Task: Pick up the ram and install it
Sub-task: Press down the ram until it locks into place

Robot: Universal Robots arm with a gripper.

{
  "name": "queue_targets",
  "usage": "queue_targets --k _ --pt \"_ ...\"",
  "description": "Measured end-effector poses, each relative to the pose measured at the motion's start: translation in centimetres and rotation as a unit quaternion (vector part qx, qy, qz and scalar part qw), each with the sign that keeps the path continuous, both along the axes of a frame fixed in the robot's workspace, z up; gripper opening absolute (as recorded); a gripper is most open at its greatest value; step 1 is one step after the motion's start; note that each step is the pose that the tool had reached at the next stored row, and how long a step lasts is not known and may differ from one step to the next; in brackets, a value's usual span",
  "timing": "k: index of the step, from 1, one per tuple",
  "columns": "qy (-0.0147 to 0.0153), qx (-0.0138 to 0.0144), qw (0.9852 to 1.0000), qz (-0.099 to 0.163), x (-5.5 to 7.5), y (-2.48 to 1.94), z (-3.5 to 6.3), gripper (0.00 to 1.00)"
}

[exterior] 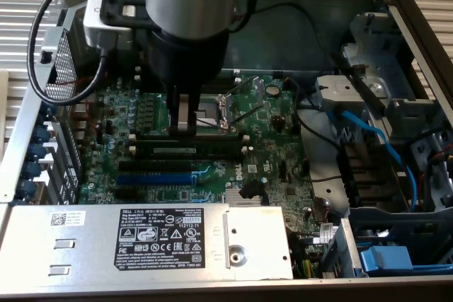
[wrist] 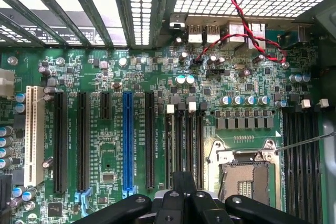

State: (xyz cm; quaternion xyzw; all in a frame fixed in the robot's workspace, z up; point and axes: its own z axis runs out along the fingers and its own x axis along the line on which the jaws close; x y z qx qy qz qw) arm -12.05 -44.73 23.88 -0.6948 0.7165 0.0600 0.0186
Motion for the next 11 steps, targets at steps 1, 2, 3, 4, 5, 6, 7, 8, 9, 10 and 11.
queue_targets --k 1,2,3,4,5,6,7,8,9,10,11 --pt "0.0001 0.0000 1.0000 0.000 -0.06 0.00 0.00 0.10" --pt "0.0002 0.0000 1.0000 0.000 -0.10 -0.01 0.00 0.10" --pt "0.0002 0.0000 1.0000 0.000 -0.15 -0.01 0.00 0.10" --pt "0.0003 0.0000 1.0000 0.000 -0.17 -0.02 0.00 0.10" --pt "0.0004 0.0000 1.0000 0.000 -0.17 -0.03 -0.01 0.10" --pt "0.0005 0.0000 1.0000 0.000 -0.18 -0.03 -0.02 0.10" --pt "0.0005 0.0000 1.0000 0.000 -0.18 -0.04 -0.03 0.10" --pt "0.0005 0.0000 1.0000 0.000 -0.18 -0.05 -0.04 0.10" --pt "0.0005 0.0000 1.0000 0.000 -0.19 -0.05 -0.06 0.10" --pt "0.0005 -0.0001 1.0000 0.000 -0.19 -0.06 -0.07 0.10" --pt "0.0006 -0.0001 1.0000 0.000 -0.19 -0.06 -0.08 0.10"
